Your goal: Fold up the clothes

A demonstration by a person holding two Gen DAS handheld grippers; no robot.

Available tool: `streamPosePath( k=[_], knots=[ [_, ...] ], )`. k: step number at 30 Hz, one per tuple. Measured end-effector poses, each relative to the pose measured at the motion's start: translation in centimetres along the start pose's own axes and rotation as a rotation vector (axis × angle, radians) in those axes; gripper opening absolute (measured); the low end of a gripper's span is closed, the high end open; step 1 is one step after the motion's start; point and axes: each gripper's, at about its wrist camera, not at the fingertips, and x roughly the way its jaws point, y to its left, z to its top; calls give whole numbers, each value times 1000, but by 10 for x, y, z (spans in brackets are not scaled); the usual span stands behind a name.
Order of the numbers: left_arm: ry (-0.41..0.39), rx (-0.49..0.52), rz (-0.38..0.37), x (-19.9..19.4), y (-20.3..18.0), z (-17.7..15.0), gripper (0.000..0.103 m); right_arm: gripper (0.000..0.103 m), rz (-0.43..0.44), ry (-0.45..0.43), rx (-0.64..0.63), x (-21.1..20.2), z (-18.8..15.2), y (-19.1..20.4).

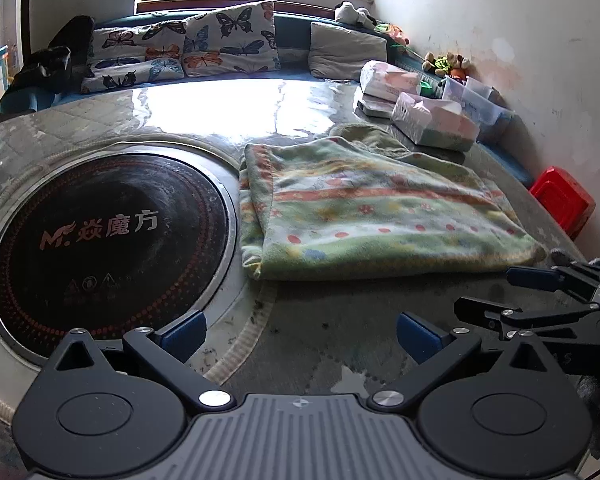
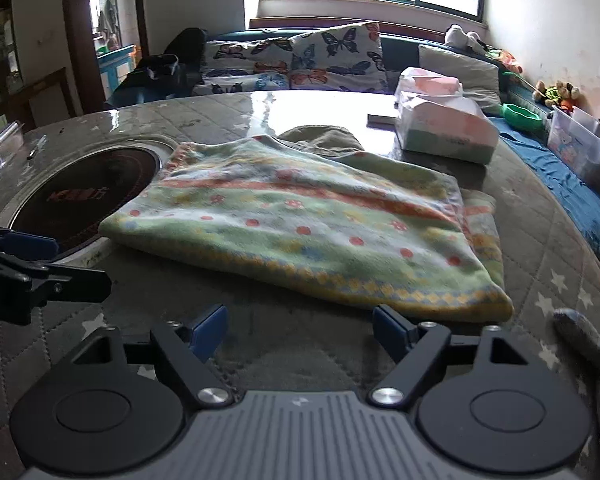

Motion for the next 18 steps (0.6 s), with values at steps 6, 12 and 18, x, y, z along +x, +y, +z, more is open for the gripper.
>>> streamPosePath(
  k=[6,12,18],
  knots=[
    [20,6,19,1,-4,-3,103,93,-33,-12,35,-7,-4,-1],
    [26,3,16,-3,-7,-7,103,100,-72,-16,52,-12,-10,0],
    [27,13,16,-7,-11,-11,103,103,-90,-32,73,-20,-15,-1]
  ],
)
